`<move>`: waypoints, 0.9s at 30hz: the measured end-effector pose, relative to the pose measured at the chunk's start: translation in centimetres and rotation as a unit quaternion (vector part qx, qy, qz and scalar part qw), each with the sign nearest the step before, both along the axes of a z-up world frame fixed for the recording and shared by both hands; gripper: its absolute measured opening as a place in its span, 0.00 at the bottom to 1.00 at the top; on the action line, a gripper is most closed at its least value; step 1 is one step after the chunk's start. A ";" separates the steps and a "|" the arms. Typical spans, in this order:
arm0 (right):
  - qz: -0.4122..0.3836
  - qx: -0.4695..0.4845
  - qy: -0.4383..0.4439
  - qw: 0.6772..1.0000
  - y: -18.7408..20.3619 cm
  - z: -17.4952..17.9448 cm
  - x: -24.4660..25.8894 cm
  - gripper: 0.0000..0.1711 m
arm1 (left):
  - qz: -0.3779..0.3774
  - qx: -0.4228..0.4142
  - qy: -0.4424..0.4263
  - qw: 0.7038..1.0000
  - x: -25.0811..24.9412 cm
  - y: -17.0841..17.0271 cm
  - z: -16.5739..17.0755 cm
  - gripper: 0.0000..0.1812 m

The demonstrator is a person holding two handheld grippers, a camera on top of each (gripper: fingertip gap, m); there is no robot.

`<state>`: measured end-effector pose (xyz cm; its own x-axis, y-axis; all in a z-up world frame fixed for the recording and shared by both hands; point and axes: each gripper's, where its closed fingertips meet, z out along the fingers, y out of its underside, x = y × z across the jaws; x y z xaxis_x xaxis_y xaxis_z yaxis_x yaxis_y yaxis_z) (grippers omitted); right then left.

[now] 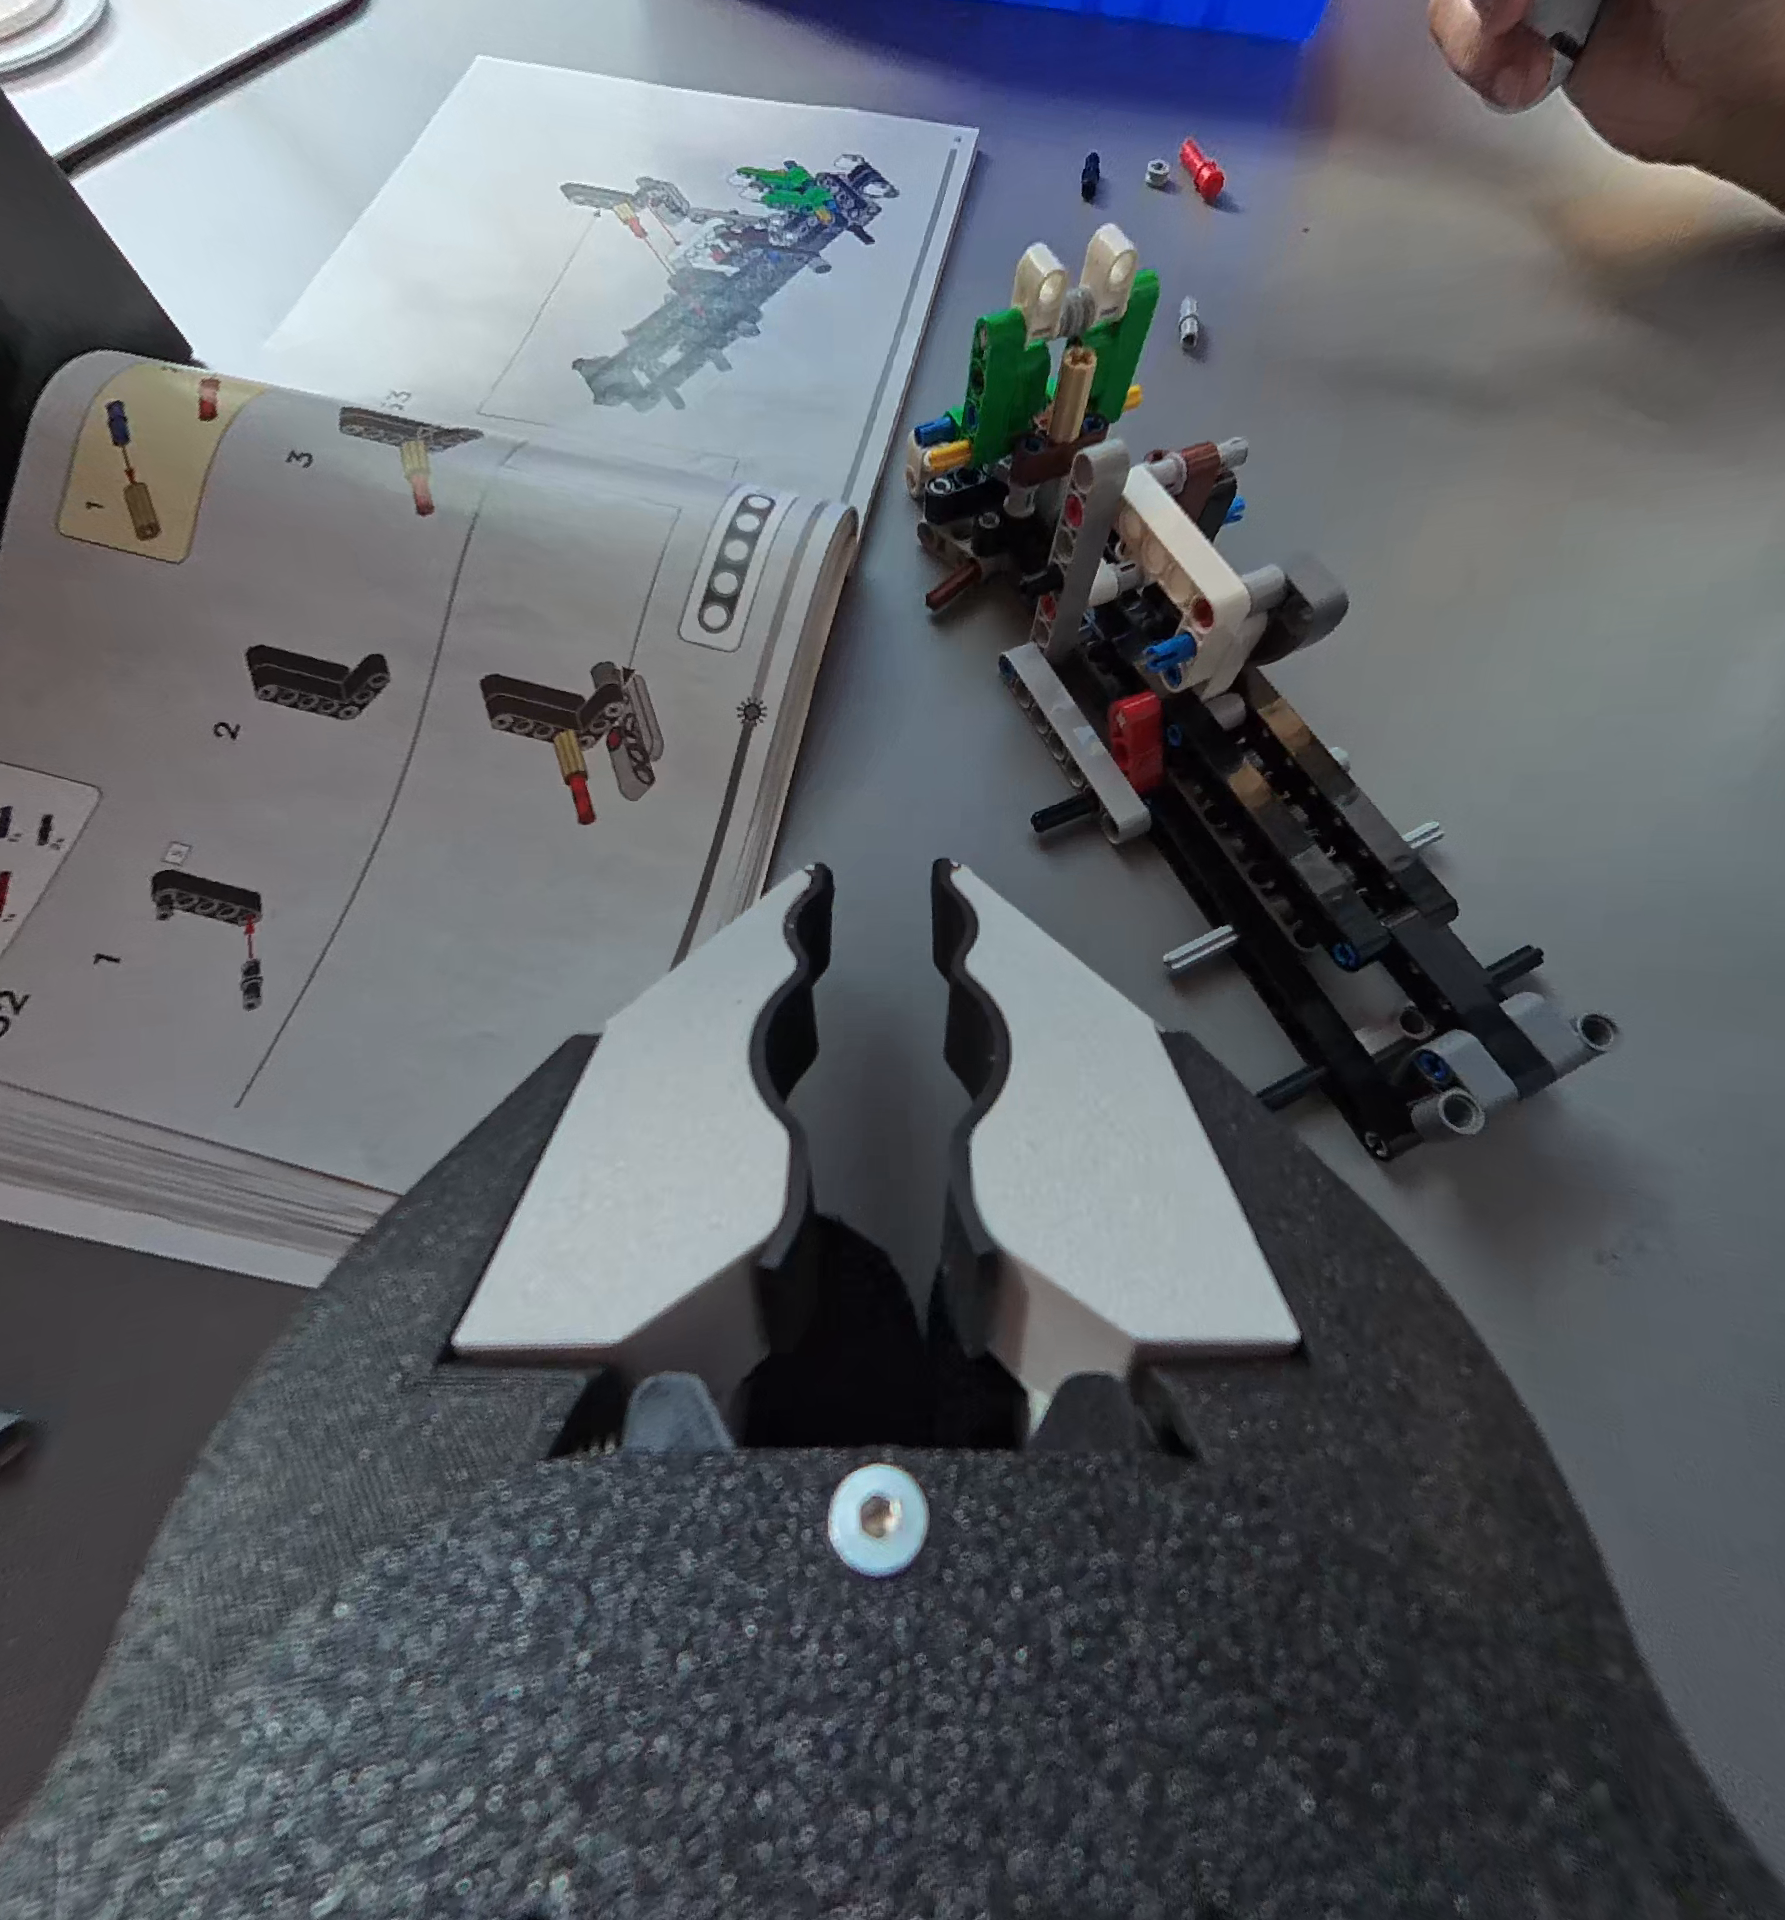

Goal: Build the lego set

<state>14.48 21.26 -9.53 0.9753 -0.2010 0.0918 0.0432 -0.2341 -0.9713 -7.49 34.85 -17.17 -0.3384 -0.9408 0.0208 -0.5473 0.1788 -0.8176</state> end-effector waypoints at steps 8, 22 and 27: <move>0.014 -0.005 0.002 1.000 0.2 -0.2 -0.5 0.18 | -0.003 0.001 0.007 1.000 0.0 -0.1 -0.2 0.10; 0.346 -0.225 0.089 0.906 -2.2 -5.6 -14.5 0.17 | -0.031 0.024 0.003 0.999 -0.7 -1.4 -0.3 0.10; 0.326 -0.240 0.083 0.911 -3.1 -6.2 -15.9 0.17 | -0.024 0.009 0.004 1.000 -0.8 -1.4 -0.2 0.10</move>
<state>-1.39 18.13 -15.74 0.8815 0.4501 -0.1429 0.1873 -0.6111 -0.7690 -8.26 33.45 -17.35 -0.3830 -0.9237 0.0061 -0.5439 0.2201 -0.8098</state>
